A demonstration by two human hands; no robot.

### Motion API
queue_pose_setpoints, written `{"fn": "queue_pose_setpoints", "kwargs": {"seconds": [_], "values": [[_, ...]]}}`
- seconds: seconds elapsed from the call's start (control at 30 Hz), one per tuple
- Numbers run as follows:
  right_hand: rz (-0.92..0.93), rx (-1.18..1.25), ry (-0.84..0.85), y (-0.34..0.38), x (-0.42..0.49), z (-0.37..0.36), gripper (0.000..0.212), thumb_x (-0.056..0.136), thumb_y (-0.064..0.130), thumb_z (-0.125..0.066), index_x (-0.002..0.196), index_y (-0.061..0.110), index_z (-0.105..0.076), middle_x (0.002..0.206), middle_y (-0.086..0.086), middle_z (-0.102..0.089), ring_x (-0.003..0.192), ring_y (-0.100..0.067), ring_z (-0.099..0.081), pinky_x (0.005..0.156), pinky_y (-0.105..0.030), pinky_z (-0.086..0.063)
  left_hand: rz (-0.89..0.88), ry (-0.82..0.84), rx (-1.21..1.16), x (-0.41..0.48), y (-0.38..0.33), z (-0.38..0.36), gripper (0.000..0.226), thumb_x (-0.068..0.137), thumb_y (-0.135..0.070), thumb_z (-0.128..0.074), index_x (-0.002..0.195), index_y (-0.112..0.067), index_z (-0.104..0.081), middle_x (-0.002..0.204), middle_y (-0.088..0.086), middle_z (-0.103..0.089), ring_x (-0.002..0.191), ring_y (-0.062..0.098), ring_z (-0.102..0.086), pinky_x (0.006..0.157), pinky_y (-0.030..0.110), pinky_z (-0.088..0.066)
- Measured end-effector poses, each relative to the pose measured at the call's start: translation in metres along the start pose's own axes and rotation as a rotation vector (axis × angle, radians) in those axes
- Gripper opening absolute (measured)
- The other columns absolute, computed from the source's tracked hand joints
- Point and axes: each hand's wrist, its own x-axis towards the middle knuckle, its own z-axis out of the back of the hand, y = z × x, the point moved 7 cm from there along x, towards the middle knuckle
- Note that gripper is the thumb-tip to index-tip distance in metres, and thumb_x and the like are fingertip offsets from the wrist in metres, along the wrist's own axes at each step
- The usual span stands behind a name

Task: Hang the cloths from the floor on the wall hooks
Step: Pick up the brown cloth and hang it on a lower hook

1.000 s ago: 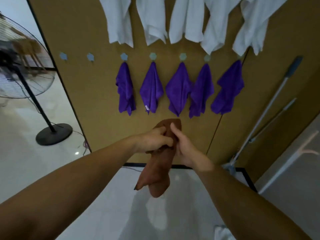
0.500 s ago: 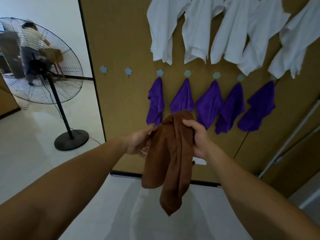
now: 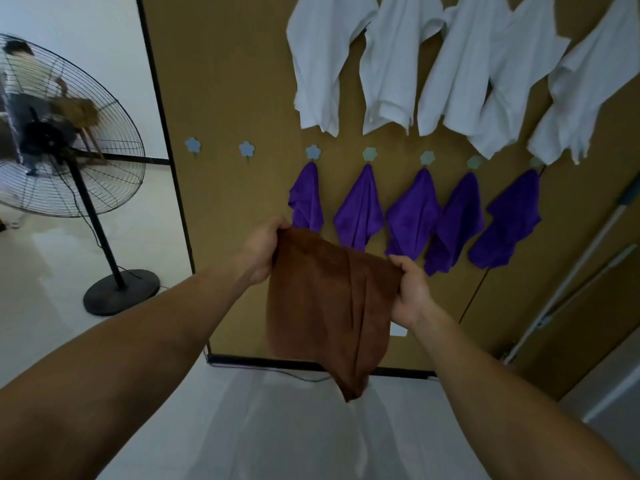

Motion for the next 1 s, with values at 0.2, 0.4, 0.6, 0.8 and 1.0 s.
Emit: {"fn": "queue_pose_setpoints", "kwargs": {"seconds": [0.2, 0.4, 0.6, 0.8, 1.0], "values": [[0.001, -0.069, 0.101, 0.038, 0.039, 0.003, 0.048, 0.094, 0.042, -0.053, 0.109, -0.001, -0.067, 0.104, -0.019, -0.071, 0.09, -0.029, -0.07, 0.084, -0.039, -0.057, -0.123, -0.276, -0.032, 0.022, -0.036, 0.046, 0.025, 0.093, -0.029, -0.052, 0.08, -0.009, -0.06, 0.065, 0.004, -0.064, 0.052, 0.013, -0.063, 0.043, 0.021, -0.049], [0.088, -0.121, 0.302, 0.094, 0.07, -0.018, 0.036, 0.081, 0.025, -0.065, 0.115, 0.013, -0.069, 0.119, -0.012, -0.066, 0.103, -0.024, -0.068, 0.094, -0.039, -0.053, -0.284, -0.343, -0.014, 0.05, -0.077, 0.059, 0.018, 0.094, -0.023, -0.056, 0.082, -0.013, -0.065, 0.059, -0.007, -0.071, 0.054, 0.006, -0.068, 0.043, 0.018, -0.05], [-0.04, -0.344, 0.254, 0.082, 0.105, -0.009, 0.026, 0.086, 0.013, -0.06, 0.111, 0.012, -0.065, 0.116, -0.012, -0.062, 0.101, -0.023, -0.06, 0.097, -0.038, -0.042, -0.281, -0.354, 0.067, 0.076, -0.086, 0.077, 0.036, 0.097, -0.015, -0.044, 0.077, -0.01, -0.073, 0.073, 0.001, -0.075, 0.067, 0.014, -0.072, 0.048, 0.02, -0.053], [0.118, -0.122, 0.16, 0.095, 0.132, -0.035, 0.068, 0.088, 0.002, -0.058, 0.147, 0.024, -0.03, 0.115, -0.007, -0.064, 0.104, -0.022, -0.066, 0.087, -0.046, -0.053, -0.205, -0.376, 0.017, 0.093, -0.081, 0.095, 0.04, 0.087, -0.004, -0.042, 0.059, -0.01, -0.07, 0.059, 0.002, -0.069, 0.054, 0.019, -0.068, 0.054, 0.029, -0.053], [0.219, -0.222, 0.176, 0.091, 0.139, -0.064, 0.07, 0.085, -0.015, -0.053, 0.145, 0.017, -0.037, 0.117, -0.021, -0.065, 0.097, -0.025, -0.069, 0.076, -0.03, -0.059, 0.058, -0.271, 0.112, 0.107, -0.074, 0.129, 0.02, 0.076, -0.028, -0.054, 0.09, -0.014, -0.051, 0.081, 0.007, -0.049, 0.079, 0.023, -0.051, 0.073, 0.039, -0.045]]}}
